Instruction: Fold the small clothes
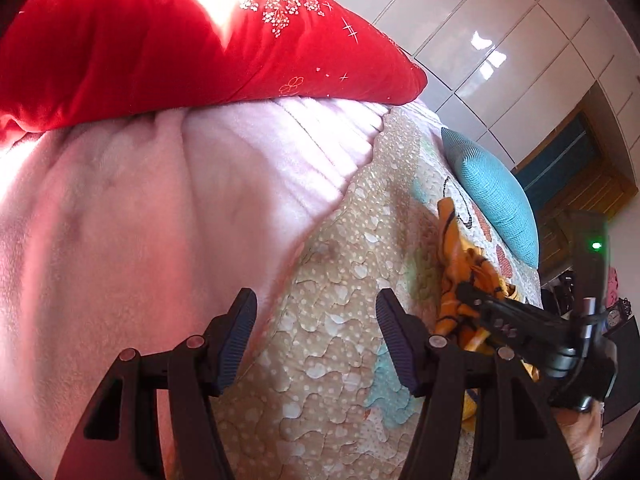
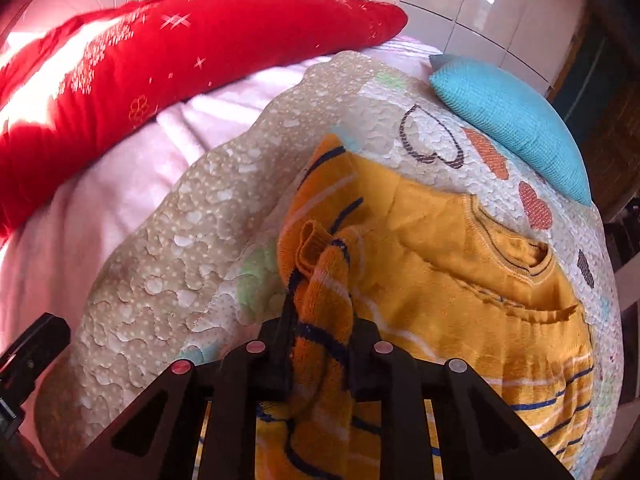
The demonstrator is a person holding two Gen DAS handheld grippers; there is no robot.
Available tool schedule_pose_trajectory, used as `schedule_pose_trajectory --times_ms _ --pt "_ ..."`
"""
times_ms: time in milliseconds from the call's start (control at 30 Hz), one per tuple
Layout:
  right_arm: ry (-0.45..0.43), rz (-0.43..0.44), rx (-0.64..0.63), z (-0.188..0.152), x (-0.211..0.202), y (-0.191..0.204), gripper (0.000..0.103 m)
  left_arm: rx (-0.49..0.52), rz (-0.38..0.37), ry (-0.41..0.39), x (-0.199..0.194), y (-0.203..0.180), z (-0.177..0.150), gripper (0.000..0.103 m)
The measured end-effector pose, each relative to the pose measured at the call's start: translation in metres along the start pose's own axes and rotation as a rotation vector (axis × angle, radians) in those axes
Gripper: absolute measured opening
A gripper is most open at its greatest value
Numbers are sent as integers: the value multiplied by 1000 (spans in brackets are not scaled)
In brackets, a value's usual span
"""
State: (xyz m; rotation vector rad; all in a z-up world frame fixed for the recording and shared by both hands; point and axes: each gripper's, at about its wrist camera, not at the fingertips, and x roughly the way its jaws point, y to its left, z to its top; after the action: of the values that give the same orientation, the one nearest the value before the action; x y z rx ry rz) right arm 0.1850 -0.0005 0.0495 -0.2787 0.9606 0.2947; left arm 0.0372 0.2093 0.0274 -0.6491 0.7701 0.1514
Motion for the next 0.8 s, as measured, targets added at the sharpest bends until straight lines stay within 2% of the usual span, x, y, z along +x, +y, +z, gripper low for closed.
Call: schedule_pose_trajectory --times_ms 167,233,367,467,567,700,733,800 --pt "-86 43 169 -17 -49 -87 18 86 5 -18 -7 -31 -16 62" --pt "-118 52 242 -31 -63 -132 18 118 -5 -2 -8 -47 -25 63" --pt "-144 58 409 -79 -74 -225 18 197 -76 75 -9 -83 -58 66" --pt "-104 67 524 -128 -58 -279 18 292 -84 125 -3 -116 -81 66" --pt "-107 133 654 -173 -47 -316 18 387 -89 170 5 -151 -101 66" --pt "-165 315 744 -203 -45 -342 22 485 -101 217 10 -185 -130 66" --pt "-175 317 764 -207 -49 -349 28 507 -101 228 11 -191 -136 66" --pt "-204 287 781 -214 -65 -358 28 541 -98 241 9 -200 -147 66"
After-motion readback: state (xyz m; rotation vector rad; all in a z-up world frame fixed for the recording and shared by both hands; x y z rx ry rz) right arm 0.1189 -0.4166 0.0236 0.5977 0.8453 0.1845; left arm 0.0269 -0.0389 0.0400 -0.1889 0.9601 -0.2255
